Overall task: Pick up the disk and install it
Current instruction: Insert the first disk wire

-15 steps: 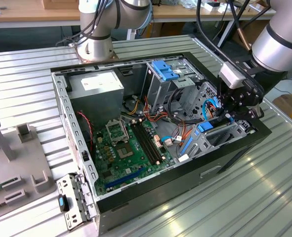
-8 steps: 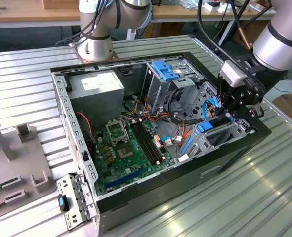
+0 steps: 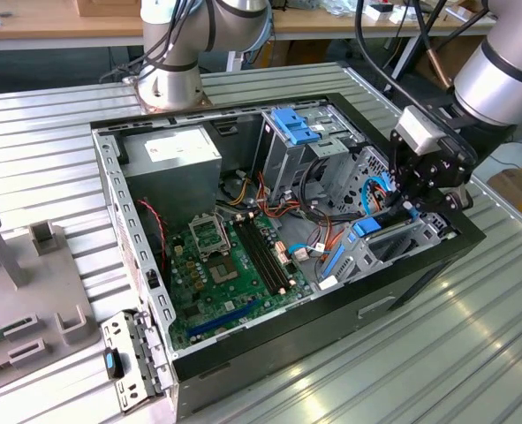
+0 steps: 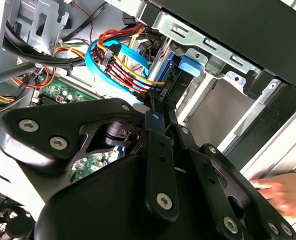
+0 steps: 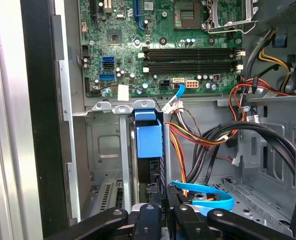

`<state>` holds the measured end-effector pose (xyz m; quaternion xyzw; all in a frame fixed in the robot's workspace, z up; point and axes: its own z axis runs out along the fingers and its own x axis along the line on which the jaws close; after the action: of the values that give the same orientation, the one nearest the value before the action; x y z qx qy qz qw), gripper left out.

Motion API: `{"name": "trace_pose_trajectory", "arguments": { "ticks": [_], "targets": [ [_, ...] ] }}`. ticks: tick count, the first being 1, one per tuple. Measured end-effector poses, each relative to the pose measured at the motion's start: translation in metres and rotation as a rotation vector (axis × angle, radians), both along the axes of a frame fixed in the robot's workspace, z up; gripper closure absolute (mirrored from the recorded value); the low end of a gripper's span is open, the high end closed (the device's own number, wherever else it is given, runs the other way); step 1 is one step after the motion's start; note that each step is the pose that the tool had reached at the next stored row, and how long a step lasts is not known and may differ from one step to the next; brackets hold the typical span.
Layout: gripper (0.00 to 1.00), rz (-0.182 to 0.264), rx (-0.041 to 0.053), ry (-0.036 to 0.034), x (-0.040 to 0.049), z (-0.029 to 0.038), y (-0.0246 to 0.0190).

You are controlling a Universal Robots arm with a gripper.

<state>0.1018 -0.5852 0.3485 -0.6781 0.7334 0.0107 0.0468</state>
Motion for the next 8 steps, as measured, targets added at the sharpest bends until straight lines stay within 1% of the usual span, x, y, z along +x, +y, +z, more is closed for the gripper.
{"name": "trace_pose_trajectory", "arguments": {
  "ticks": [8],
  "targets": [
    [0.84, 0.0, -0.0001, 0.0, 0.0015, 0.0, 0.0]
  ]
}}
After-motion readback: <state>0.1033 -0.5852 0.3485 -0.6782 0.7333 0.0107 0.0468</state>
